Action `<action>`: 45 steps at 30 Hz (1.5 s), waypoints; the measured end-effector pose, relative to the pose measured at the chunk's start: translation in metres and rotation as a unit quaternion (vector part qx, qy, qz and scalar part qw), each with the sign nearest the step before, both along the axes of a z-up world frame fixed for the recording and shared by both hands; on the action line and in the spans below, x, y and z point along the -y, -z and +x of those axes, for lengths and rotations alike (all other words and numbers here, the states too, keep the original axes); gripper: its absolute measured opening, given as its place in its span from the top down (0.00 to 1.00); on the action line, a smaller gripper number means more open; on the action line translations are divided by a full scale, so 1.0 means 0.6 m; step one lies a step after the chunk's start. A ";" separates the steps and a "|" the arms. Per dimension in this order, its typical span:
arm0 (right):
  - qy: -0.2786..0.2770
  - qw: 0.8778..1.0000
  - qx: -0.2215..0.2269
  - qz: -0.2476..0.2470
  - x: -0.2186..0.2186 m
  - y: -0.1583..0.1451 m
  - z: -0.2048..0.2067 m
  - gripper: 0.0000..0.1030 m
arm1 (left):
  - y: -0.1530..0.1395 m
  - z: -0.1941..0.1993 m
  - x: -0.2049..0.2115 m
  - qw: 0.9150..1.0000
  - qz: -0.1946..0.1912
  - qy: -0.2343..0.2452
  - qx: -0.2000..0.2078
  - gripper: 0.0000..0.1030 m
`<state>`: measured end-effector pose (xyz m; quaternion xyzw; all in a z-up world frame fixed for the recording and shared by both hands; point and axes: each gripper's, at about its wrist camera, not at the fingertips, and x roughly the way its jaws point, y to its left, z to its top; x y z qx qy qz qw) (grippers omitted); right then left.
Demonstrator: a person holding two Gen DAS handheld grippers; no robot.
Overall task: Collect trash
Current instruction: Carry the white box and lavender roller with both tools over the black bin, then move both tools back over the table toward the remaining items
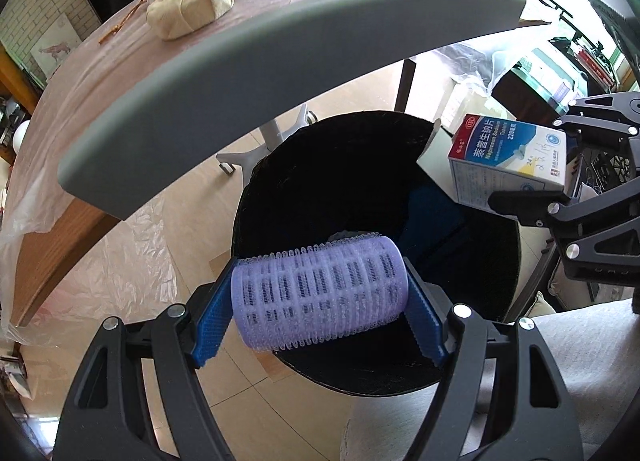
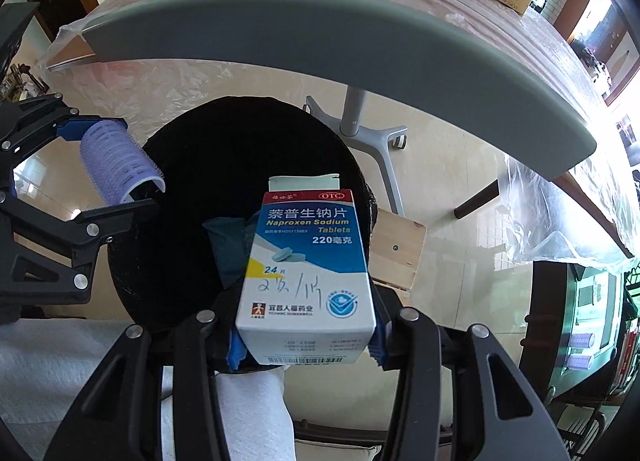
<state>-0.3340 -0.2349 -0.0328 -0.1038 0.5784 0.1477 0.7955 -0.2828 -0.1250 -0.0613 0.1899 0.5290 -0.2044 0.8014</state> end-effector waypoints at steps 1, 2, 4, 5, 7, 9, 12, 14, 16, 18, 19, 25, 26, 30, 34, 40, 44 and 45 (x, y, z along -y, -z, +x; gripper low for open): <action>0.002 1.000 0.001 -0.001 0.000 0.001 0.001 0.56 | 0.002 0.001 0.000 1.000 0.001 -0.002 -0.001 0.26; 0.002 1.000 0.001 -0.002 0.000 0.001 0.002 0.56 | 0.003 0.002 -0.001 1.000 0.002 -0.003 -0.001 0.26; 0.005 1.000 0.002 -0.003 0.002 0.002 0.003 0.56 | 0.004 0.002 -0.002 1.000 0.004 -0.005 -0.001 0.26; 0.006 1.000 0.001 -0.003 0.002 0.003 0.004 0.56 | 0.005 0.004 -0.001 1.000 0.004 -0.005 0.000 0.26; 0.007 1.000 0.000 -0.002 0.003 0.003 0.004 0.56 | 0.005 0.005 -0.001 1.000 0.004 -0.006 0.000 0.26; 0.008 1.000 0.000 -0.003 0.003 0.004 0.005 0.56 | 0.004 0.005 -0.003 1.000 0.005 -0.007 0.000 0.26; 0.007 1.000 0.000 -0.003 0.003 0.004 0.005 0.56 | 0.005 0.008 0.000 1.000 0.005 -0.008 0.001 0.26; 0.007 1.000 0.001 -0.003 0.002 0.004 0.004 0.56 | 0.004 0.008 0.000 1.000 0.005 -0.007 0.002 0.26; 0.007 1.000 0.001 -0.004 0.002 0.005 0.005 0.56 | 0.003 0.008 -0.003 1.000 0.005 -0.008 0.002 0.26; 0.007 1.000 0.001 -0.003 0.003 0.004 0.005 0.56 | 0.003 0.007 -0.003 1.000 0.005 -0.007 0.002 0.26; 0.007 1.000 0.001 -0.003 0.002 0.005 0.005 0.56 | 0.002 0.007 -0.003 1.000 0.006 -0.007 0.002 0.26; 0.007 1.000 0.002 -0.002 0.002 0.004 0.005 0.56 | 0.003 0.008 -0.001 1.000 -0.006 -0.005 -0.004 0.25; 0.008 1.000 0.003 -0.002 0.003 0.005 0.004 0.54 | 0.003 0.008 0.000 1.000 -0.003 -0.007 -0.001 0.24; 0.014 1.000 0.013 0.001 0.009 -0.003 0.003 0.31 | 0.001 0.011 -0.007 1.000 -0.009 -0.016 -0.003 0.14; 0.023 0.999 0.021 0.007 0.019 -0.014 0.001 0.30 | -0.007 0.010 -0.014 1.000 -0.021 -0.020 -0.004 0.14; 0.039 0.998 0.052 0.018 0.039 -0.051 -0.004 0.24 | -0.032 0.003 -0.018 0.999 -0.035 -0.017 0.014 0.14; 0.052 0.994 0.090 0.026 0.054 -0.095 -0.007 0.19 | -0.072 -0.003 -0.027 0.997 -0.060 -0.018 0.035 0.14; 0.057 0.993 0.105 0.027 0.060 -0.111 -0.006 0.17 | -0.082 -0.004 -0.028 0.997 -0.064 -0.018 0.041 0.14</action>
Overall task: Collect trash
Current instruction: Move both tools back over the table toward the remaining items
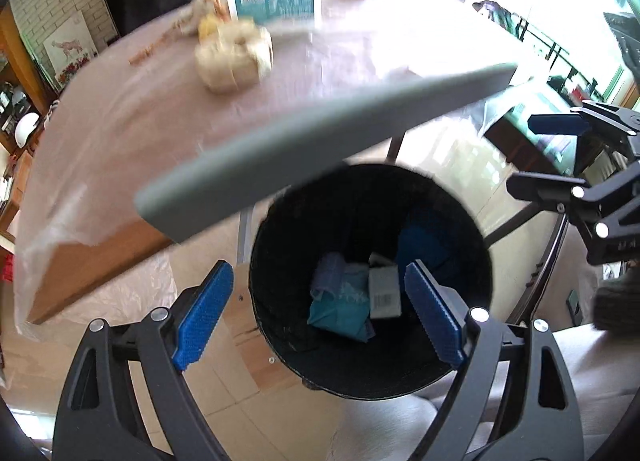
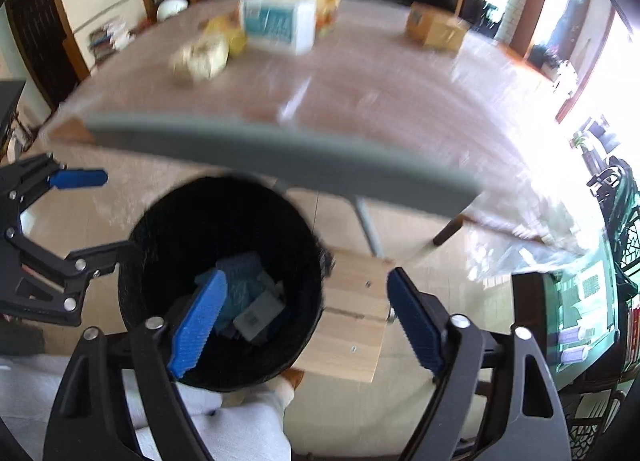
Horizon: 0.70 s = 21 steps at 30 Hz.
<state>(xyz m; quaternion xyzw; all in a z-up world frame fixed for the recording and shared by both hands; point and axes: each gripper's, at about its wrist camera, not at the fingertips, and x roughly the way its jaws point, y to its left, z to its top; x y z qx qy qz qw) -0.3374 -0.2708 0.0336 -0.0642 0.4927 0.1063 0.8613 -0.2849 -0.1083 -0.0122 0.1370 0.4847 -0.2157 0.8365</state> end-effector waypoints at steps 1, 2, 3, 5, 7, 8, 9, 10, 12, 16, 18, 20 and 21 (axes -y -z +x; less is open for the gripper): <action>0.004 1.000 0.013 0.000 0.005 -0.014 0.002 0.15 | -0.017 -0.002 0.000 1.000 -0.006 0.001 0.012 0.14; 0.007 1.000 0.023 -0.001 0.010 -0.024 0.004 0.15 | -0.031 -0.002 -0.001 1.000 -0.011 0.002 0.021 0.12; 0.014 0.999 0.038 -0.001 0.017 -0.041 0.008 0.12 | -0.042 -0.001 -0.002 0.999 -0.015 0.003 0.028 0.07; 0.026 0.998 0.056 0.004 0.030 -0.063 0.018 0.08 | -0.073 0.000 -0.006 0.998 -0.028 0.000 0.055 0.04; 0.042 0.996 0.072 0.011 0.046 -0.085 0.033 0.07 | -0.093 0.008 -0.006 0.997 -0.035 -0.007 0.070 0.04; 0.048 0.996 0.076 0.016 0.049 -0.092 0.038 0.06 | -0.101 0.015 -0.007 0.996 -0.039 -0.013 0.073 0.03; 0.052 0.995 0.078 0.020 0.051 -0.096 0.046 0.04 | -0.107 0.020 -0.006 0.996 -0.041 -0.018 0.075 0.03; 0.059 0.995 0.082 0.026 0.057 -0.103 0.058 0.04 | -0.114 0.030 -0.005 0.995 -0.045 -0.025 0.080 0.03; 0.066 0.994 0.087 0.029 0.061 -0.111 0.080 0.04 | -0.120 0.049 -0.002 0.995 -0.044 -0.038 0.085 0.03; 0.072 0.993 0.096 0.014 0.051 -0.122 0.112 0.04 | -0.117 0.084 0.002 0.994 -0.028 -0.053 0.091 0.03; 0.074 0.992 0.099 0.011 0.050 -0.125 0.129 0.04 | -0.112 0.102 0.002 0.994 -0.018 -0.058 0.092 0.03; 0.077 0.992 0.103 0.009 0.050 -0.127 0.150 0.04 | -0.105 0.122 0.004 0.994 -0.007 -0.064 0.089 0.03; 0.079 0.991 0.104 0.004 0.051 -0.128 0.163 0.04 | -0.103 0.128 0.006 0.994 -0.004 -0.065 0.088 0.03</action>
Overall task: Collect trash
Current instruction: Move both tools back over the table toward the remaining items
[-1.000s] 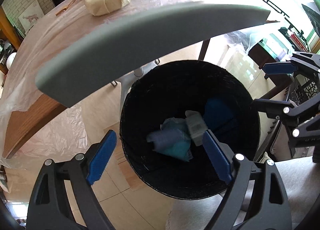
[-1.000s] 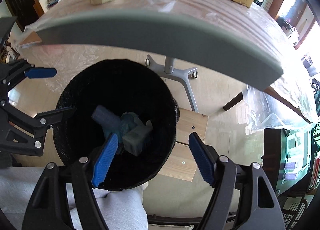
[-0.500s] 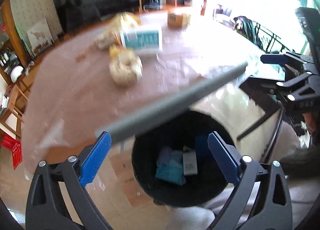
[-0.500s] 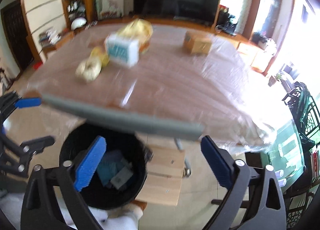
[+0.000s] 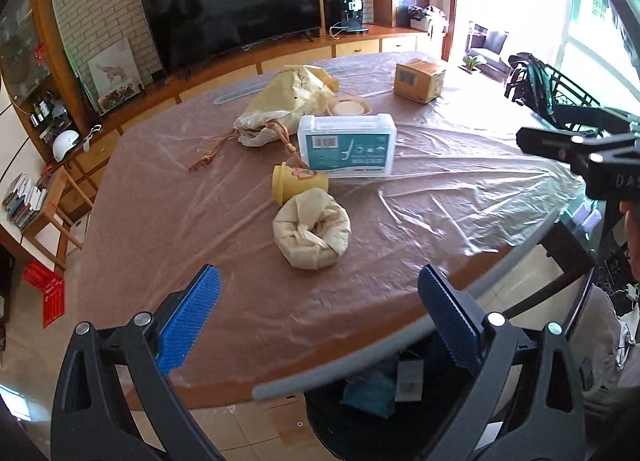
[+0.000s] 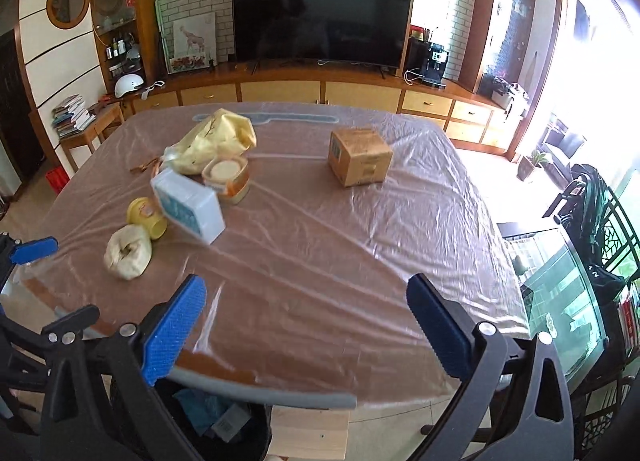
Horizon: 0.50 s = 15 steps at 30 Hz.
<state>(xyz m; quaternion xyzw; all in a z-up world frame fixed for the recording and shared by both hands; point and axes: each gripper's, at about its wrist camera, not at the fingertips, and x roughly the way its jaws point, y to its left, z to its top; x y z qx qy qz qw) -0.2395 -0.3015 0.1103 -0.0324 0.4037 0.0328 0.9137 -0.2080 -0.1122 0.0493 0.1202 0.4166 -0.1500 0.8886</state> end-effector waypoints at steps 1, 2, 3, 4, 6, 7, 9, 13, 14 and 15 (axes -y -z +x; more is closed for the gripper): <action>0.002 1.000 0.000 -0.003 0.000 0.000 0.008 0.04 | 0.004 0.010 0.002 1.000 0.004 -0.002 -0.004 0.03; 0.004 1.000 0.000 -0.007 0.002 0.001 0.020 0.04 | 0.008 0.017 0.003 1.000 0.006 -0.004 -0.007 0.03; 0.005 1.000 -0.001 -0.009 0.002 0.003 0.028 0.04 | 0.010 0.020 0.003 1.000 0.007 -0.005 -0.009 0.03; 0.007 1.000 -0.002 -0.012 0.005 0.004 0.041 0.04 | 0.014 0.027 0.003 1.000 0.007 -0.006 -0.012 0.03; 0.010 1.000 -0.006 -0.022 0.009 0.009 0.066 0.04 | 0.018 0.038 0.002 1.000 0.005 -0.009 -0.020 0.03; 0.013 1.000 -0.008 -0.027 0.013 0.013 0.080 0.04 | 0.022 0.046 0.001 1.000 0.002 -0.011 -0.025 0.03; 0.015 0.999 -0.015 -0.032 0.020 0.020 0.110 0.04 | 0.026 0.059 -0.002 0.999 -0.007 -0.012 -0.034 0.03; 0.020 0.999 -0.028 -0.028 0.034 0.033 0.157 0.04 | 0.034 0.080 -0.005 0.999 -0.015 -0.016 -0.050 0.03; 0.020 0.999 -0.030 -0.026 0.037 0.035 0.168 0.04 | 0.035 0.083 -0.005 0.998 -0.018 -0.016 -0.051 0.03; 0.020 0.999 -0.032 -0.025 0.039 0.038 0.178 0.04 | 0.036 0.086 -0.007 0.998 -0.019 -0.016 -0.054 0.03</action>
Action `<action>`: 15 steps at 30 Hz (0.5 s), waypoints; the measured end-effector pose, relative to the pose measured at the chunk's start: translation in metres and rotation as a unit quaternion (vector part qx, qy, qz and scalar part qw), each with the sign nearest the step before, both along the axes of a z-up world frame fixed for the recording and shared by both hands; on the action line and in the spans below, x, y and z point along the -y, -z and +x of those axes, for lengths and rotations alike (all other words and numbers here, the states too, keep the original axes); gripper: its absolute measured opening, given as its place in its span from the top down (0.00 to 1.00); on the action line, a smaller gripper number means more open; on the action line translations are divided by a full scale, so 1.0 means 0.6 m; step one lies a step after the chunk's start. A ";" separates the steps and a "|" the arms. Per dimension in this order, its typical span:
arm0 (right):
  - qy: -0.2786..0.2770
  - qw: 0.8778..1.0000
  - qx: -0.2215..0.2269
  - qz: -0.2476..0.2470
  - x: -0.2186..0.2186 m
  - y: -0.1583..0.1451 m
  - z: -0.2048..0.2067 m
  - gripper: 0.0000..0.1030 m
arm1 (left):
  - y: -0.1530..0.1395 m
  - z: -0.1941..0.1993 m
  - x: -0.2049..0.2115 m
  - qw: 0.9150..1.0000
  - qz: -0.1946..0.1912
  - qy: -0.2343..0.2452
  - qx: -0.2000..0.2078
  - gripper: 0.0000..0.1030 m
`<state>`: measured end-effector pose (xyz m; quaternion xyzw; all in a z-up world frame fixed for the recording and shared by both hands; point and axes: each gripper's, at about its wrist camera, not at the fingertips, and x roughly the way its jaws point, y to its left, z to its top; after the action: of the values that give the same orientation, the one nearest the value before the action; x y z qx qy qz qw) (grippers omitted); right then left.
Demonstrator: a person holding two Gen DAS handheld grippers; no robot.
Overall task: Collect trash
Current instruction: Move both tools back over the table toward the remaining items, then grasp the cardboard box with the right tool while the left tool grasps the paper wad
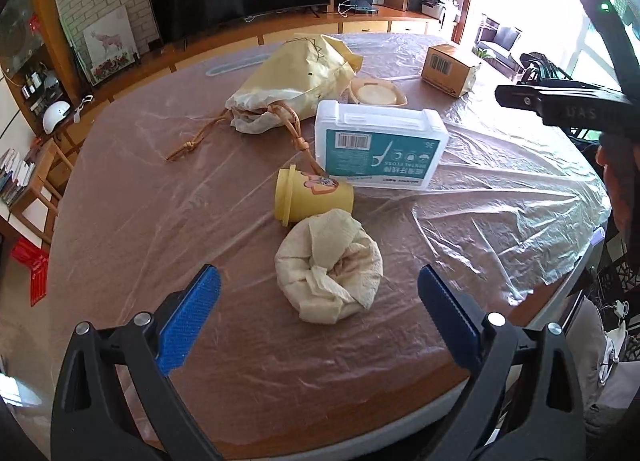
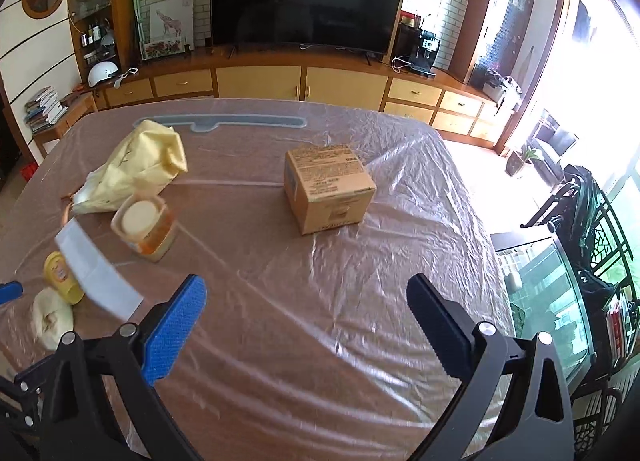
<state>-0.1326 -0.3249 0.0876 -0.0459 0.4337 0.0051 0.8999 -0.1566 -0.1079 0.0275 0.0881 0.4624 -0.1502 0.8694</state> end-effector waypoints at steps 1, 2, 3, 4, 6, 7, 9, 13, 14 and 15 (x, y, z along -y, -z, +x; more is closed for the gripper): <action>0.001 1.000 -0.001 0.000 0.003 0.005 0.011 0.04 | 0.002 0.003 -0.001 1.000 -0.002 0.001 -0.002 0.03; 0.001 1.000 -0.003 -0.001 0.004 0.007 0.021 0.04 | 0.004 0.006 -0.002 1.000 -0.004 0.001 -0.005 0.03; 0.001 1.000 -0.004 -0.002 0.005 0.009 0.030 0.04 | 0.005 0.007 -0.002 1.000 -0.005 0.002 -0.006 0.03; 0.000 1.000 -0.004 -0.001 0.007 0.011 0.044 0.04 | 0.006 0.009 -0.003 1.000 -0.006 0.002 -0.008 0.03; -0.002 1.000 -0.003 -0.002 0.008 0.014 0.064 0.04 | 0.010 0.013 -0.005 1.000 -0.009 0.004 -0.013 0.03; -0.004 1.000 -0.003 -0.001 0.010 0.015 0.073 0.04 | 0.011 0.013 -0.005 1.000 -0.010 0.004 -0.014 0.03; -0.006 1.000 -0.003 0.003 0.012 0.018 0.092 0.04 | 0.010 0.015 -0.003 1.000 -0.011 0.004 -0.014 0.03; -0.010 1.000 -0.008 -0.001 0.020 0.030 0.132 0.04 | 0.011 0.019 -0.002 1.000 -0.018 0.005 -0.017 0.05; -0.012 1.000 -0.010 -0.001 0.022 0.034 0.139 0.04 | 0.011 0.021 0.000 1.000 -0.019 0.007 -0.018 0.08; -0.015 1.000 -0.014 -0.001 0.022 0.039 0.146 0.04 | 0.012 0.022 0.001 1.000 -0.021 0.009 -0.020 0.10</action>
<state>-0.0448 -0.3382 0.0644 -0.0530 0.4457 0.0187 0.8934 -0.1436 -0.1082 0.0203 0.0706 0.4760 -0.1691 0.8602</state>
